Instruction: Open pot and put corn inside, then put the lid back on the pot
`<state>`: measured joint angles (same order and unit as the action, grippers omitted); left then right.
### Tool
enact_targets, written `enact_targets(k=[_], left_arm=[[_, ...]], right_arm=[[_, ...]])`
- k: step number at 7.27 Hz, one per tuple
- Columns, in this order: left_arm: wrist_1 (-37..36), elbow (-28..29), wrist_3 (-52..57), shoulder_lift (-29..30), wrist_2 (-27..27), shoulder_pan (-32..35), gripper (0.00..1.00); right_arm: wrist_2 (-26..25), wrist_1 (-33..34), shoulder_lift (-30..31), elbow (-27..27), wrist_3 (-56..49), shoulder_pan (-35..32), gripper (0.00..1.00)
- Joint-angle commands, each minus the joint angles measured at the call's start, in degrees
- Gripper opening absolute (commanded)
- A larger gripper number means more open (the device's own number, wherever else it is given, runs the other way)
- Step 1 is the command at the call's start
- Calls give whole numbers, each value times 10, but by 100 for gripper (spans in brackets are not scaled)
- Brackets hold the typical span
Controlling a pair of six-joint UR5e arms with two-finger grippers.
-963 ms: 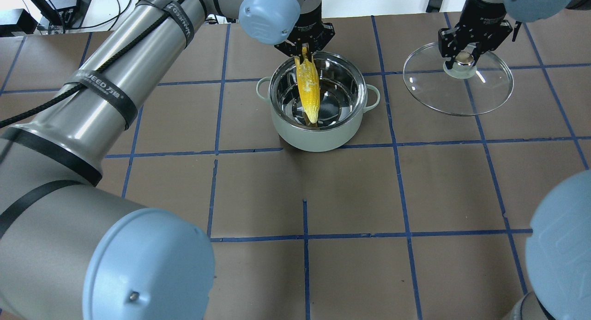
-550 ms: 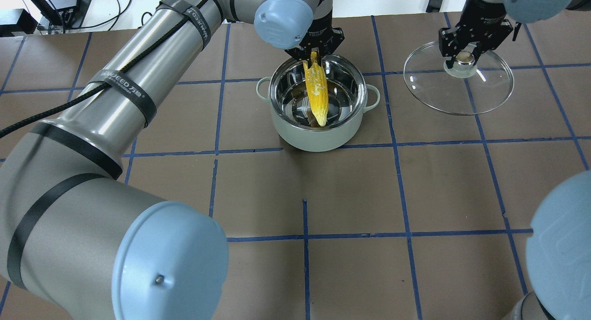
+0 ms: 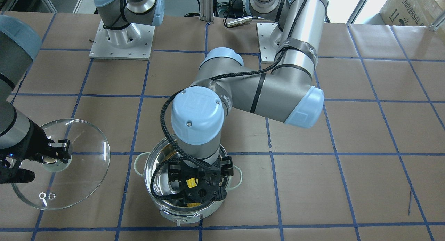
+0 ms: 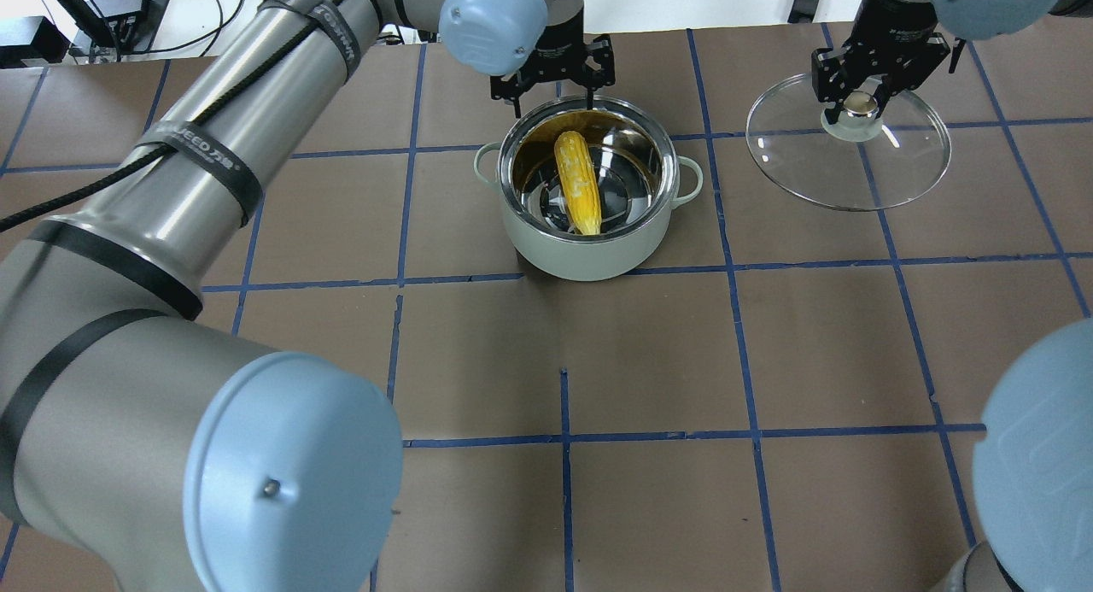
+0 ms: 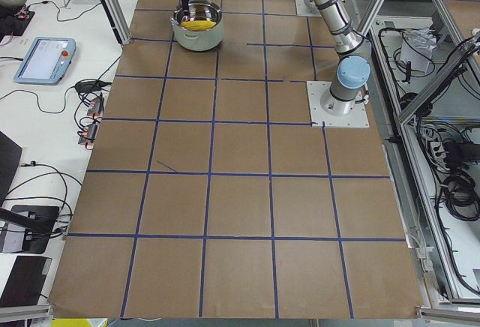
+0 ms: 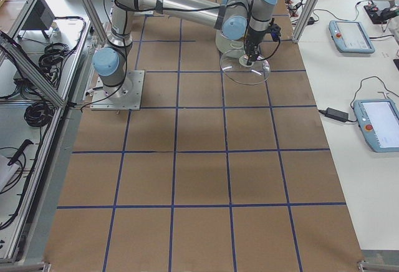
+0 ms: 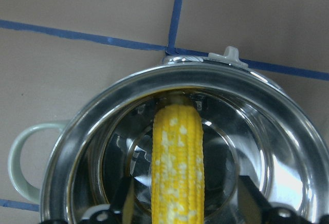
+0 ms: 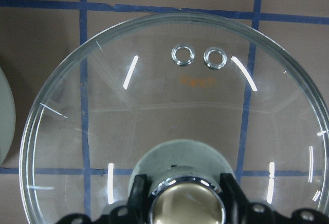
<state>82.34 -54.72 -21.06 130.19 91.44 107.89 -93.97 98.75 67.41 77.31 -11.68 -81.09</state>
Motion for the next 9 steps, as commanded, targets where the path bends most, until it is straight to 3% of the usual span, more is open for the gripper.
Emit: enact_targets(k=[1,3,6,8,9], left_arm=[[49,-10,110,-40,2,-49,100],[93,-14,134,-83,1,-110,100],[140,-98,230,-160,-33,-190,100],[125,-177,277,-213,-30,-203,100],[101,-179,279,-214,-29,-206,100]], right_arm=[[-1,-4,24,-3,43,-15,28],[-3,-3,29,-10,105,-66,28],[-6,-46,6,-83,218,-150,29],[-1,-43,-17,-99,290,-190,29],[3,-39,-32,-113,318,-202,29]])
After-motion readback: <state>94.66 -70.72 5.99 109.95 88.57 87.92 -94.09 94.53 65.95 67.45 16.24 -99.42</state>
